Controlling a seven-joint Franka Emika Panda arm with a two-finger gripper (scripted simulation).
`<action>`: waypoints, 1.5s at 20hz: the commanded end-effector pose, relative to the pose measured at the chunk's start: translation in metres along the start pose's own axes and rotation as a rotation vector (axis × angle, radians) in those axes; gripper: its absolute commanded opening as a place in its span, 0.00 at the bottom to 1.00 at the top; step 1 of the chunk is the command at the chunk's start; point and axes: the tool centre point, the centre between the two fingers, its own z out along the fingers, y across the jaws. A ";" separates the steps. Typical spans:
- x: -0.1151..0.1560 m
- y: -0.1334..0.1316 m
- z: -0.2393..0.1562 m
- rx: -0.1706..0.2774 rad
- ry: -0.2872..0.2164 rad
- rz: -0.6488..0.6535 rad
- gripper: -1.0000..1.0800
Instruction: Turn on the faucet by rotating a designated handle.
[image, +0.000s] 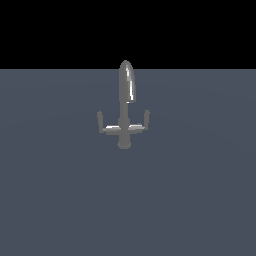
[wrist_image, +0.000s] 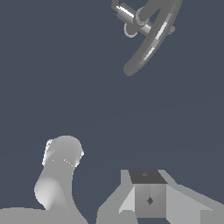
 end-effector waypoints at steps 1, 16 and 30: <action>0.006 0.005 0.003 -0.030 -0.048 -0.079 0.00; 0.048 0.032 0.015 -0.142 -0.347 -0.546 0.00; 0.097 0.052 0.027 -0.162 -0.632 -0.970 0.00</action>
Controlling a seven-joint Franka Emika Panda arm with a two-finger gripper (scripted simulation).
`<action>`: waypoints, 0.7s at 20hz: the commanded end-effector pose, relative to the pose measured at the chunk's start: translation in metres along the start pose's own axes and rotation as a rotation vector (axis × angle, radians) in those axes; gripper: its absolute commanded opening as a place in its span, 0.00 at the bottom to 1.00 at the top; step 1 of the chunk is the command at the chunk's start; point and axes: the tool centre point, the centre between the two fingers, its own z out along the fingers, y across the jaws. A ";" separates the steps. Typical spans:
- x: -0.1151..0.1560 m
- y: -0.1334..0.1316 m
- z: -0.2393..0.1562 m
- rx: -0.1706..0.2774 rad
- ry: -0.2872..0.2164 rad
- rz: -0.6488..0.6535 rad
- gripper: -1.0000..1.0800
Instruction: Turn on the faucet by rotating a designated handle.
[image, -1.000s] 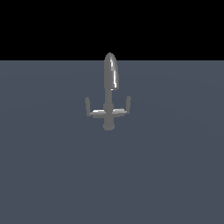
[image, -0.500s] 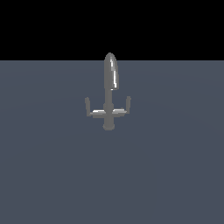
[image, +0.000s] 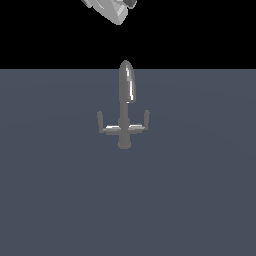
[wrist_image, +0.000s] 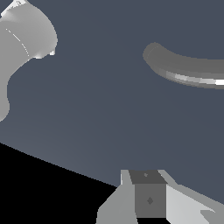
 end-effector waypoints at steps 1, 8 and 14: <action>0.004 0.010 -0.001 0.001 -0.045 -0.080 0.00; 0.016 0.037 -0.005 0.014 -0.161 -0.297 0.00; 0.029 0.060 -0.008 0.035 -0.253 -0.479 0.00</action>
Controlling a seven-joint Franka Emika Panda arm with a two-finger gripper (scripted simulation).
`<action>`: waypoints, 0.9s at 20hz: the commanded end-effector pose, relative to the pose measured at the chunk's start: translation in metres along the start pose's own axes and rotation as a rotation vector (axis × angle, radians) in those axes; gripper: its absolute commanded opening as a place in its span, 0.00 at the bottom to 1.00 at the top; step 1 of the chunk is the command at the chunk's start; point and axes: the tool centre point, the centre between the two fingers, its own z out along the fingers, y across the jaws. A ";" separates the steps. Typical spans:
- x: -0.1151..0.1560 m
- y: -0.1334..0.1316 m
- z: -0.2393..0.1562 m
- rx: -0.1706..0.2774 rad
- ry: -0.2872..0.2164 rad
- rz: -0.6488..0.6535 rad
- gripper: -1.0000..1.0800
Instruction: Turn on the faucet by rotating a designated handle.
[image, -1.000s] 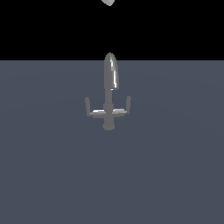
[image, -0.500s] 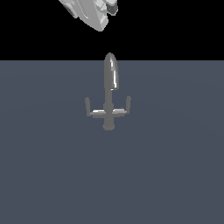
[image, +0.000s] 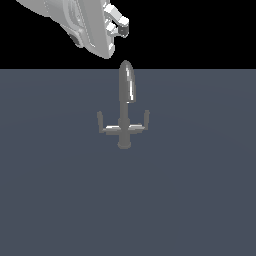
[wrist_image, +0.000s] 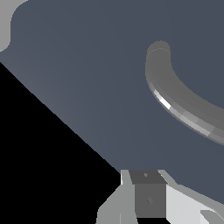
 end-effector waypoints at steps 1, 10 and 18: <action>0.001 0.011 -0.003 0.010 -0.037 -0.077 0.00; 0.008 0.052 -0.012 0.055 -0.156 -0.344 0.00; 0.019 0.088 -0.020 0.106 -0.246 -0.573 0.00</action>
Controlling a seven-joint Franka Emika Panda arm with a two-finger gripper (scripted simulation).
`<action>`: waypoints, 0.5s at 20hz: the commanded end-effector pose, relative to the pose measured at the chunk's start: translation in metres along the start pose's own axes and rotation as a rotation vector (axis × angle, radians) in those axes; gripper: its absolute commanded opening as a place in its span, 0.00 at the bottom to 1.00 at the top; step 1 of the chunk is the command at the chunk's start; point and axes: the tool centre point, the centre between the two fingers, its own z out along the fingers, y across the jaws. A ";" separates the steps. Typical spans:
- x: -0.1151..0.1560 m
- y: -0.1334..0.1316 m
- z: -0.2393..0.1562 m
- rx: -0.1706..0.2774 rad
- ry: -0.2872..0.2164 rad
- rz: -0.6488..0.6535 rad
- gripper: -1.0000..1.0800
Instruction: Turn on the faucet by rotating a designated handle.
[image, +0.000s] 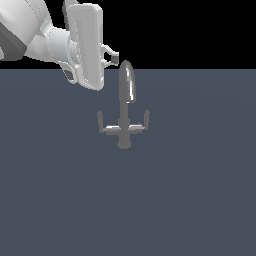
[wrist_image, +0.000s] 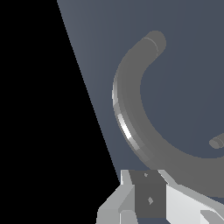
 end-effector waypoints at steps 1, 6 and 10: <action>-0.003 0.011 -0.004 0.017 -0.026 -0.072 0.00; -0.008 0.034 -0.011 0.050 -0.070 -0.212 0.00; -0.010 0.053 -0.017 0.079 -0.101 -0.321 0.00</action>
